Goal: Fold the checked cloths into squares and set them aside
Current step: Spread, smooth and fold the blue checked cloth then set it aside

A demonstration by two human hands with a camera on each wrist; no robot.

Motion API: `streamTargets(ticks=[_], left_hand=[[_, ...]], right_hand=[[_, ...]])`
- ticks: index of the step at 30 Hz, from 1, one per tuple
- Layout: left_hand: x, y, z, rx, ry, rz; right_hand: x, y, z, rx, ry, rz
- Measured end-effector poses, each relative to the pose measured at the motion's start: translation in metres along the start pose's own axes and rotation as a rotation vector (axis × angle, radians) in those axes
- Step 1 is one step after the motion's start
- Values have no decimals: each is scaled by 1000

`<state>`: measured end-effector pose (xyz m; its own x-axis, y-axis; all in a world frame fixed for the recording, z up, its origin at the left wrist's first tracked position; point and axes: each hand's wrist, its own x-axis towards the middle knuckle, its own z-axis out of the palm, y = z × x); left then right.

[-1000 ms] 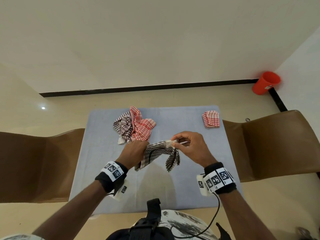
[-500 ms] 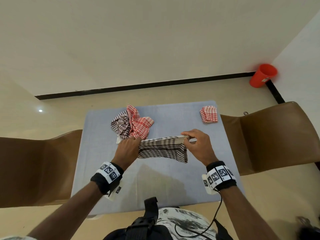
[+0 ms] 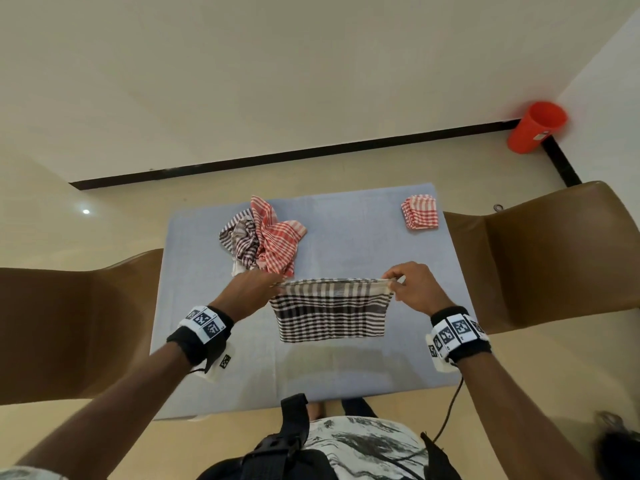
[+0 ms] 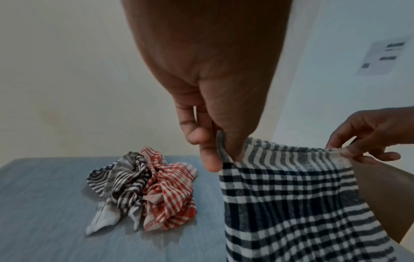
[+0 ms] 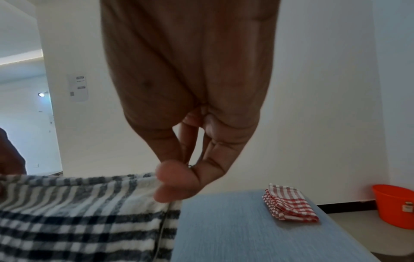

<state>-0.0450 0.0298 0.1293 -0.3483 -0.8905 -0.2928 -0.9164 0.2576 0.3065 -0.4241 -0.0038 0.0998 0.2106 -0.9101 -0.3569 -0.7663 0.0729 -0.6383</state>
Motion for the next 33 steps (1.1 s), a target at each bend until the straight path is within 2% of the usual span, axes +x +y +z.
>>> streamTargets(ticks=[4,9,13,17,21,27,33], left_hand=[[25,-2,0,48,69,-26],[42,-3,3,111,213,-43],[46,-3,40,155,192,-31],[37,2,106,235,36,-51],[19,9,167,291,-108,-66],[-16,18,209,283,-196,-87],[-33,24,213,194,-173,-159]], right_hand=[[22,0,1,44,91,8],[33,-4,3,61,310,-37],[34,23,37,62,360,-27],[19,70,97,15,247,94],[-10,104,143,-13,128,142],[-38,112,153,-127,82,128],[-49,112,150,-159,93,92]])
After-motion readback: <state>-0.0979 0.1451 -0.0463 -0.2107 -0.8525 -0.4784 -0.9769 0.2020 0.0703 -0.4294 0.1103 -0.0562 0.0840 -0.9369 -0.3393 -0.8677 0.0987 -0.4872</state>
